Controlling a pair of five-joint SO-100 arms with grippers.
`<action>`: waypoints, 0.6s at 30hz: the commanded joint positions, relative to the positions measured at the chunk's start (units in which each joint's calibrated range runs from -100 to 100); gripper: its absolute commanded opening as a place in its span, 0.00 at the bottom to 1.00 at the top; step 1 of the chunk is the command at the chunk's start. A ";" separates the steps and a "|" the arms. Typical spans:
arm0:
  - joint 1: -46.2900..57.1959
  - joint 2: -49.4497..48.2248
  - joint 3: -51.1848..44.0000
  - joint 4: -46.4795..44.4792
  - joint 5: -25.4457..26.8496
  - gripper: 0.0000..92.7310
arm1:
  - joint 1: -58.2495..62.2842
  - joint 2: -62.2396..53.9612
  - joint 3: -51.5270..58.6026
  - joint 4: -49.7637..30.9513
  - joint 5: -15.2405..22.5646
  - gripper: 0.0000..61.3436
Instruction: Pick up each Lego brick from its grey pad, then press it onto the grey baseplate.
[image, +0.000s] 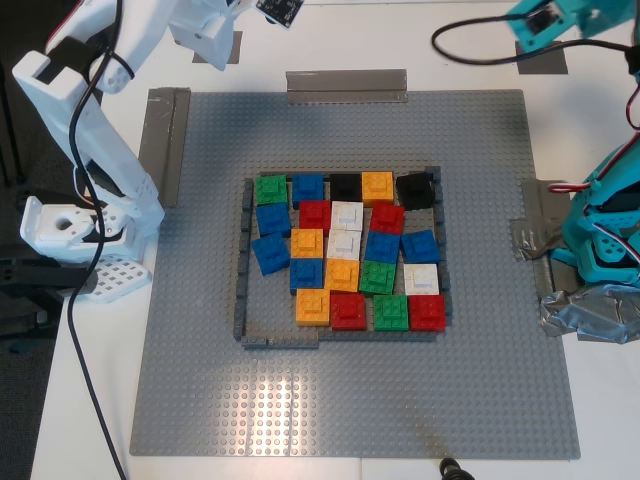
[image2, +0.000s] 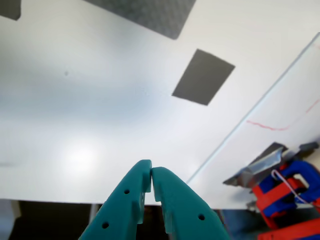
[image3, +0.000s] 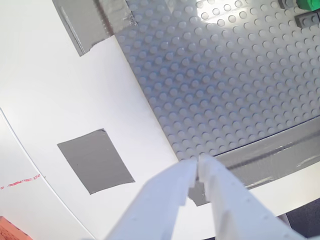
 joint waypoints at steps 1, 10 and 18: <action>4.00 -2.00 -1.15 -0.23 -0.17 0.00 | -0.40 -0.50 -5.04 -0.47 0.29 0.00; 4.14 -2.17 2.37 -0.15 -0.27 0.00 | -0.84 1.21 -5.58 -0.47 0.29 0.00; 4.21 -1.83 2.46 -4.79 -4.67 0.00 | -0.55 1.30 -5.94 0.18 0.83 0.00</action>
